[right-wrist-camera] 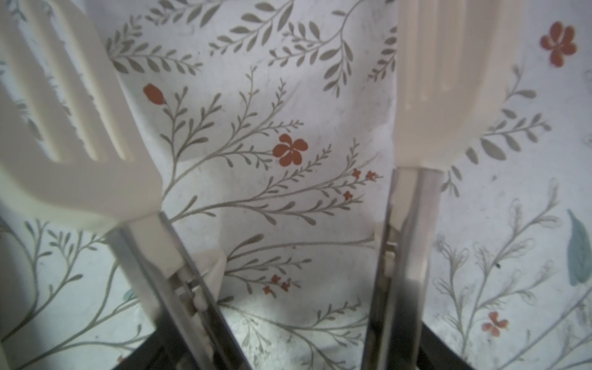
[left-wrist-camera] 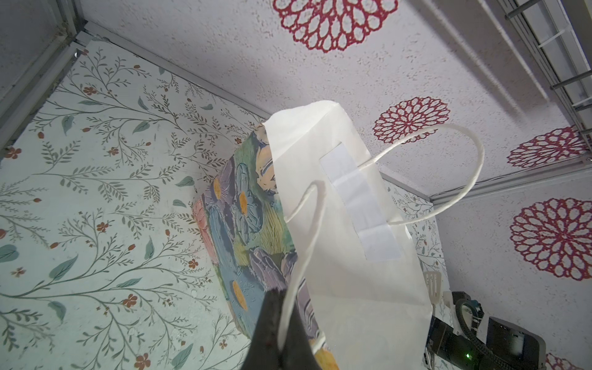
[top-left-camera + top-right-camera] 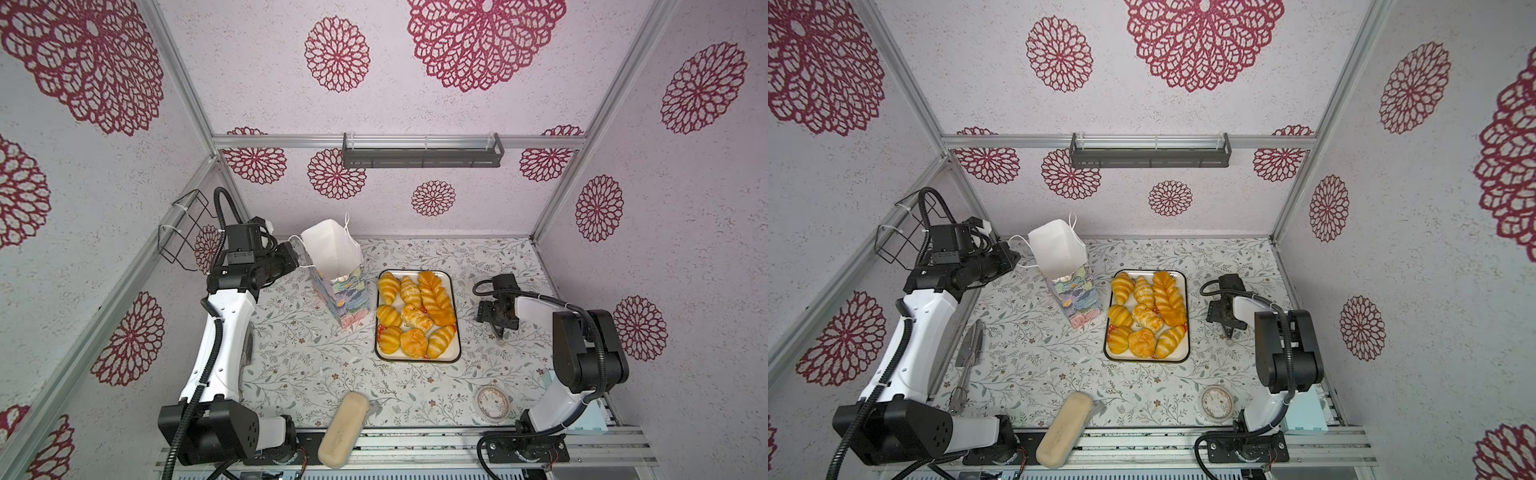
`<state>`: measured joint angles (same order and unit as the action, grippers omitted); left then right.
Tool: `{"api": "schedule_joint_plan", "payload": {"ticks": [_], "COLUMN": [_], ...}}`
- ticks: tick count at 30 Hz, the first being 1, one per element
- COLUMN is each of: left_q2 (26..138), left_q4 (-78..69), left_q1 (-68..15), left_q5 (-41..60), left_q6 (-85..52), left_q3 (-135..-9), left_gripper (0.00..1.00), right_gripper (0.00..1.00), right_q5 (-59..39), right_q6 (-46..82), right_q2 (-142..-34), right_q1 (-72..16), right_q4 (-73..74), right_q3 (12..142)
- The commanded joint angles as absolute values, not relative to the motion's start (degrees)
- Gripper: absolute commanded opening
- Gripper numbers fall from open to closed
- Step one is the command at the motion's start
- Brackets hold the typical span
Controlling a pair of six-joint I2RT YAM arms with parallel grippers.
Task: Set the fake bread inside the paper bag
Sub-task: 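Lower the right gripper and grasp the metal tongs by their hinge end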
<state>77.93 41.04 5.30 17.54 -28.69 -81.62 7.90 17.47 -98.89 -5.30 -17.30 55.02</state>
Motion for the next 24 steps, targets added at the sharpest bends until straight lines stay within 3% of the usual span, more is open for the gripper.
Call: {"api": "schedule_joint_plan", "payload": {"ticks": [1, 24], "left_q2": [77.7, 77.9], "left_q4": [41.1, 41.7], "left_q1": [5.6, 4.8], "left_q5": [17.9, 17.7], "left_q6": [-28.5, -28.7], "left_q3": [-82.0, -83.0], "left_gripper": [0.0, 0.0], "right_gripper": [0.77, 0.53], "right_q5": [9.0, 6.2], "right_q6": [16.7, 18.8], "right_q2": [-97.6, -88.0], "right_q1": [-5.0, -5.3], "right_q4": [-17.7, -16.5], "right_q3": [54.3, 50.7]}}
